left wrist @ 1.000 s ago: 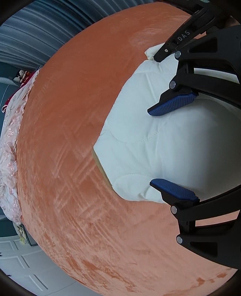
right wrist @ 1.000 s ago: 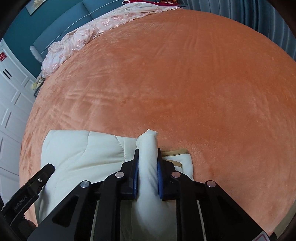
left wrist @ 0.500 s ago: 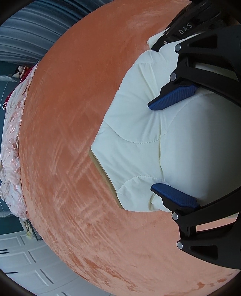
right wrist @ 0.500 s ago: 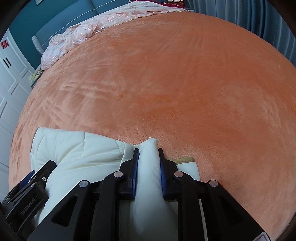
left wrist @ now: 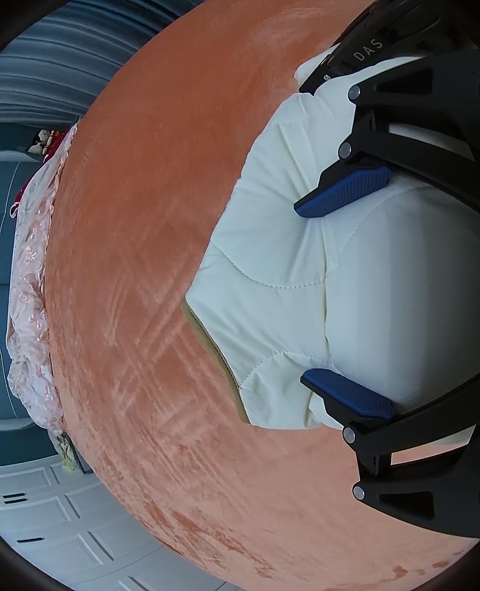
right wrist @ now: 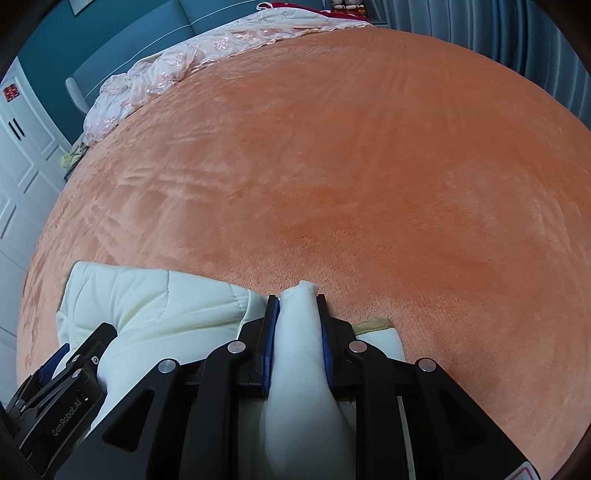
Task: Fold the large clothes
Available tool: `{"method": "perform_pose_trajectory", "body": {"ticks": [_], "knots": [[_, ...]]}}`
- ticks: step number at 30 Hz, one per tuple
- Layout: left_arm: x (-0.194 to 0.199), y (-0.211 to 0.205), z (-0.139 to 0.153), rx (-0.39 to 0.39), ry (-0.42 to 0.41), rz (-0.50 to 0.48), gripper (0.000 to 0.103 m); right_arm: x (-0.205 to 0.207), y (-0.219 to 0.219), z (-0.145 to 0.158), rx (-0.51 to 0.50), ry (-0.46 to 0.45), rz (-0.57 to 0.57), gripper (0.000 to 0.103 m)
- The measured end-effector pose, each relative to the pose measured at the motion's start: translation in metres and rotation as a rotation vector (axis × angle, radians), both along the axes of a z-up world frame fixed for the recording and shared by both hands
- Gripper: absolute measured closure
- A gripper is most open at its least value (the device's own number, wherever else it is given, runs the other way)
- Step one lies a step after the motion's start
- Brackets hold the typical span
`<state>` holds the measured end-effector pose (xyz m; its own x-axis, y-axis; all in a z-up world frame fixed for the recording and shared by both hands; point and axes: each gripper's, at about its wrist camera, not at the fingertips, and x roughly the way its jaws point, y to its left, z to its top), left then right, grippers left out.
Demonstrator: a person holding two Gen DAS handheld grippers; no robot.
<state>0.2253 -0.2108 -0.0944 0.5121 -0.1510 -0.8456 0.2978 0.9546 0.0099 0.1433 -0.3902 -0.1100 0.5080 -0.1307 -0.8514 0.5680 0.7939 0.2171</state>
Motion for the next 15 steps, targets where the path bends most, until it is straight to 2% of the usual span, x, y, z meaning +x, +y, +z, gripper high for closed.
{"method": "perform_pose_trajectory", "body": {"ticks": [5, 9, 12, 15], "knots": [[0.0, -0.001, 0.0, 0.005, -0.006, 0.006, 0.02, -0.001, -0.002, 0.0, 0.008, -0.012, -0.006, 0.085], [0.002, 0.005, 0.01, -0.009, 0.036, 0.004, 0.018, -0.006, -0.014, 0.009, 0.084, -0.029, -0.02, 0.083], [-0.012, 0.024, 0.038, -0.021, 0.058, -0.017, 0.018, -0.039, -0.019, 0.049, 0.09, -0.093, -0.063, 0.077], [-0.041, 0.049, 0.061, -0.043, 0.08, -0.056, 0.019, -0.079, -0.005, 0.087, 0.013, -0.087, 0.006, 0.077]]}}
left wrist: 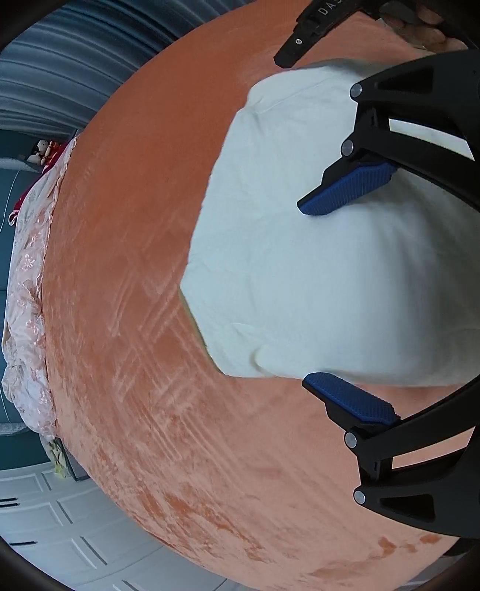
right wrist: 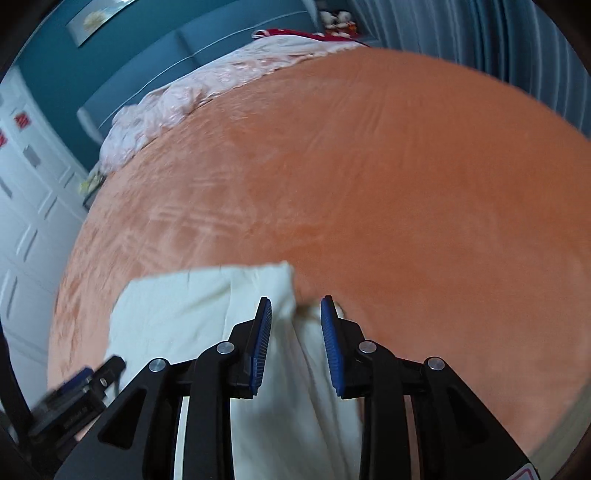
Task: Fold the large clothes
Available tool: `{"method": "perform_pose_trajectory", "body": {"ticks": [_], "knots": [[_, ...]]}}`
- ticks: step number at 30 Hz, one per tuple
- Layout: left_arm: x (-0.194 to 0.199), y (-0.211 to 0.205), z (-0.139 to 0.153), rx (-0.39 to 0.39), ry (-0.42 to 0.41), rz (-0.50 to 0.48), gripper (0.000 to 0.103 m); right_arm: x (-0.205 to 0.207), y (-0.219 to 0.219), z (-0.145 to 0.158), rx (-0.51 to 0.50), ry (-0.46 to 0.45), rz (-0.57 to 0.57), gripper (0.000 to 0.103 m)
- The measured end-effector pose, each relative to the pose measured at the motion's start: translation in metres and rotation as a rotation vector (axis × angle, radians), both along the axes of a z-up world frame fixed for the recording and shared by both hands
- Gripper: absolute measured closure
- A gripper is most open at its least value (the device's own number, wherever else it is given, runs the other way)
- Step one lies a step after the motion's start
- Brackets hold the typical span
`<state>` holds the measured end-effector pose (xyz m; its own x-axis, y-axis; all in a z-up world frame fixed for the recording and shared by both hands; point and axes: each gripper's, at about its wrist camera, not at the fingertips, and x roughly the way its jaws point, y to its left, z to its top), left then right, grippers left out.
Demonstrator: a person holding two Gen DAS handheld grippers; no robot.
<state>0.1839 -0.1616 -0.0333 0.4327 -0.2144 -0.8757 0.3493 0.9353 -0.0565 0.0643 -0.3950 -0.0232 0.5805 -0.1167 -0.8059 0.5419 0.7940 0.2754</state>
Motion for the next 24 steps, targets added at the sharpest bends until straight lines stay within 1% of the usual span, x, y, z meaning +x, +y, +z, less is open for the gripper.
{"method": "perform_pose_trajectory", "body": {"ticks": [2, 3, 4, 6, 9, 10, 13, 19, 24], "knots": [[-0.021, 0.013, 0.007, 0.004, 0.021, -0.021, 0.02, -0.025, 0.014, 0.011, -0.006, 0.028, 0.07, 0.079], [-0.032, 0.019, 0.007, 0.008, 0.043, -0.03, 0.023, -0.036, 0.022, 0.013, -0.003, 0.043, 0.104, 0.084], [-0.042, 0.024, 0.008, 0.005, 0.06, -0.035, 0.024, -0.045, 0.03, 0.015, -0.002, 0.06, 0.133, 0.086], [-0.061, 0.031, 0.006, 0.011, 0.081, -0.033, 0.024, -0.063, 0.045, 0.014, -0.008, 0.098, 0.177, 0.089], [-0.083, 0.04, 0.003, 0.012, 0.102, -0.016, 0.024, -0.083, 0.065, 0.008, -0.07, 0.154, 0.212, 0.095], [-0.087, 0.042, 0.004, 0.014, 0.102, -0.012, 0.024, -0.087, 0.071, 0.006, -0.093, 0.17, 0.223, 0.096], [-0.098, 0.044, 0.002, 0.025, 0.11, -0.009, 0.024, -0.094, 0.08, -0.002, -0.122, 0.204, 0.237, 0.096], [-0.105, 0.04, -0.007, 0.056, 0.116, -0.004, 0.023, -0.097, 0.077, -0.033, -0.071, 0.246, 0.217, 0.097], [-0.105, 0.038, -0.015, 0.076, 0.112, 0.003, 0.02, -0.096, 0.077, -0.043, -0.085, 0.263, 0.229, 0.097]]}}
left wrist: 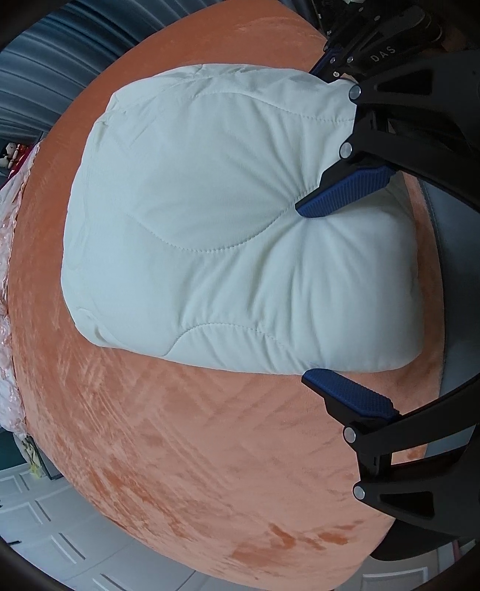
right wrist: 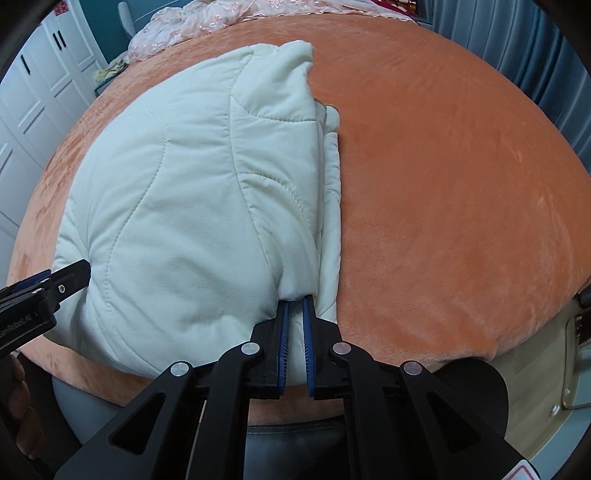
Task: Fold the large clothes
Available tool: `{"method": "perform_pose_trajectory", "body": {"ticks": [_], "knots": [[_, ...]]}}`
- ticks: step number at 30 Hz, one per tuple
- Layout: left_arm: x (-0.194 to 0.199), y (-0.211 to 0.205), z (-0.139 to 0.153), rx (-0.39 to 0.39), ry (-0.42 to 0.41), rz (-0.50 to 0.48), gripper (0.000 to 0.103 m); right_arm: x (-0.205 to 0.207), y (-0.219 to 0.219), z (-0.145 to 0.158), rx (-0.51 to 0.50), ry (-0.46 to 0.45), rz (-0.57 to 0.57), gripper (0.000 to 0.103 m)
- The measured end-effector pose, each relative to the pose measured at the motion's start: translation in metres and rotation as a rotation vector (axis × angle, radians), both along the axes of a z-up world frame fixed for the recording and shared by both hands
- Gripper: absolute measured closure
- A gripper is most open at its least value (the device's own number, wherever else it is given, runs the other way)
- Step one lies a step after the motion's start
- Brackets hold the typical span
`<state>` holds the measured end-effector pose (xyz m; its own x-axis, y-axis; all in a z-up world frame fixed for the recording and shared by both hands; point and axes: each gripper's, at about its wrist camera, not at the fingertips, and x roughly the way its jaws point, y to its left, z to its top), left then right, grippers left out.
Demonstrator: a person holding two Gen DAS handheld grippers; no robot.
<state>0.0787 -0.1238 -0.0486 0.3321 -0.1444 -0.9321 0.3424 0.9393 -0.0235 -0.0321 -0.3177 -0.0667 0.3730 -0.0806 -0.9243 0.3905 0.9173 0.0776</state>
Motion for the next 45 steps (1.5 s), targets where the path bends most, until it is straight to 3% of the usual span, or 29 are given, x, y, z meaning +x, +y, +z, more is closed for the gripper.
{"method": "perform_pose_trajectory", "body": {"ticks": [11, 19, 22, 23, 26, 31, 35, 38, 42, 45], "knots": [[0.002, -0.003, -0.009, 0.013, -0.004, 0.009, 0.013, 0.02, 0.005, -0.018, 0.012, -0.005, 0.011, 0.096], [0.011, 0.01, -0.025, -0.063, 0.064, 0.053, 0.006, 0.015, -0.011, -0.022, 0.061, -0.034, 0.005, 0.097], [0.012, 0.015, -0.023, -0.089, 0.066, 0.061, 0.006, 0.002, -0.029, -0.006, 0.177, -0.088, -0.068, 0.093], [0.012, 0.017, -0.022, -0.089, 0.065, 0.056, 0.006, -0.005, -0.037, 0.001, 0.224, -0.124, -0.103, 0.085], [0.014, 0.016, -0.021, -0.09, 0.069, 0.055, 0.006, -0.011, -0.051, 0.012, 0.323, -0.178, -0.145, 0.083], [0.012, 0.012, -0.019, -0.055, 0.035, 0.058, 0.006, 0.0, -0.054, 0.006, 0.341, -0.152, -0.159, 0.083], [0.01, 0.01, -0.015, -0.029, 0.012, 0.024, 0.006, -0.012, -0.061, 0.022, 0.392, -0.21, -0.18, 0.082], [0.01, 0.011, -0.018, -0.034, 0.021, 0.038, 0.006, -0.018, -0.056, 0.033, 0.325, -0.217, -0.148, 0.082], [0.006, 0.009, -0.018, -0.025, 0.009, 0.057, 0.006, -0.029, -0.058, 0.047, 0.322, -0.289, -0.14, 0.052], [0.003, 0.008, -0.016, -0.024, 0.005, 0.063, 0.006, -0.012, -0.055, 0.04, 0.322, -0.244, -0.104, 0.051]]}}
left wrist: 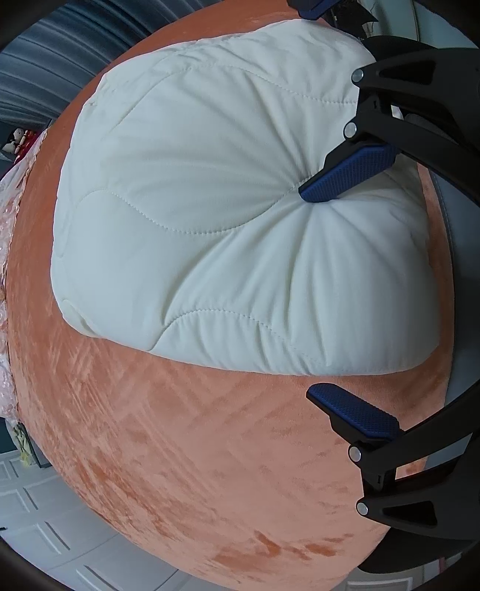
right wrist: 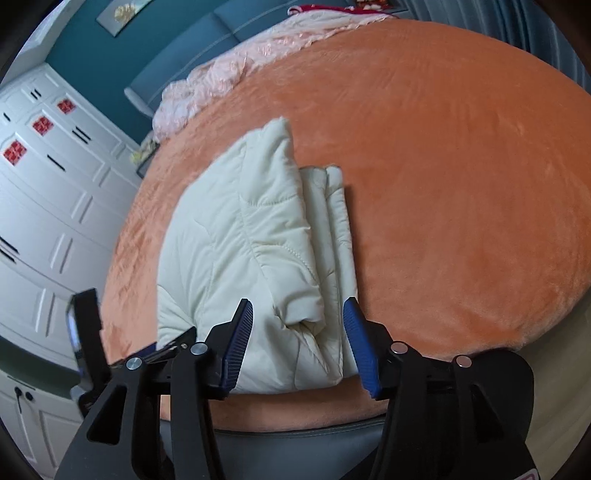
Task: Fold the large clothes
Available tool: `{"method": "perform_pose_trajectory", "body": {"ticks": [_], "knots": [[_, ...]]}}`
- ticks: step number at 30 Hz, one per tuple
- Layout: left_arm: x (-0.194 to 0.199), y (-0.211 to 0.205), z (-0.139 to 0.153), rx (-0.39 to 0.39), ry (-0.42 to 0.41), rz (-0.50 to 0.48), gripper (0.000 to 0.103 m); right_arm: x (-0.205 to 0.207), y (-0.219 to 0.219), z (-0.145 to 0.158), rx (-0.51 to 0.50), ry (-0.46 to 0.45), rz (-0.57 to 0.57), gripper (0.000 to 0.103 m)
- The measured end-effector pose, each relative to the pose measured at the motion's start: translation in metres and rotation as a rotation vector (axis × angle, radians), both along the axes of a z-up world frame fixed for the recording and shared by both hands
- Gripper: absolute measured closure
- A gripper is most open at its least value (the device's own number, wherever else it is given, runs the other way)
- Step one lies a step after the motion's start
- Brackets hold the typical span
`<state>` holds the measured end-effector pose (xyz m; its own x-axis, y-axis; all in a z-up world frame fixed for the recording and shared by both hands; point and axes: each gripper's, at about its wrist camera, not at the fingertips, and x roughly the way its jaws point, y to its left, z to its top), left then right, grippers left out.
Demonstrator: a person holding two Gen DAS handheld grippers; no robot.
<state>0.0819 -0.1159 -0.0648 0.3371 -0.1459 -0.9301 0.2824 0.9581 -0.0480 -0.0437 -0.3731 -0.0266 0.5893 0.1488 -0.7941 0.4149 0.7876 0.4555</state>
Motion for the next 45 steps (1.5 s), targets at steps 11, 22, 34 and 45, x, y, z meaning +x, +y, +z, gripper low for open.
{"method": "perform_pose_trajectory", "body": {"ticks": [11, 22, 34, 45], "knots": [[0.026, 0.038, 0.024, -0.252, 0.095, 0.084, 0.009, 0.024, 0.013, -0.043, -0.071, 0.125, 0.027, 0.08], [0.034, 0.008, -0.01, -0.264, 0.177, 0.068, 0.005, 0.036, 0.01, -0.058, -0.039, 0.197, -0.013, 0.049], [0.048, 0.001, -0.019, -0.323, 0.183, 0.024, 0.014, 0.049, -0.001, -0.07, 0.033, 0.197, 0.026, 0.055], [0.026, 0.01, 0.094, -0.286, -0.146, -0.106, 0.05, 0.047, 0.058, 0.028, -0.308, 0.066, 0.117, 0.077]]}}
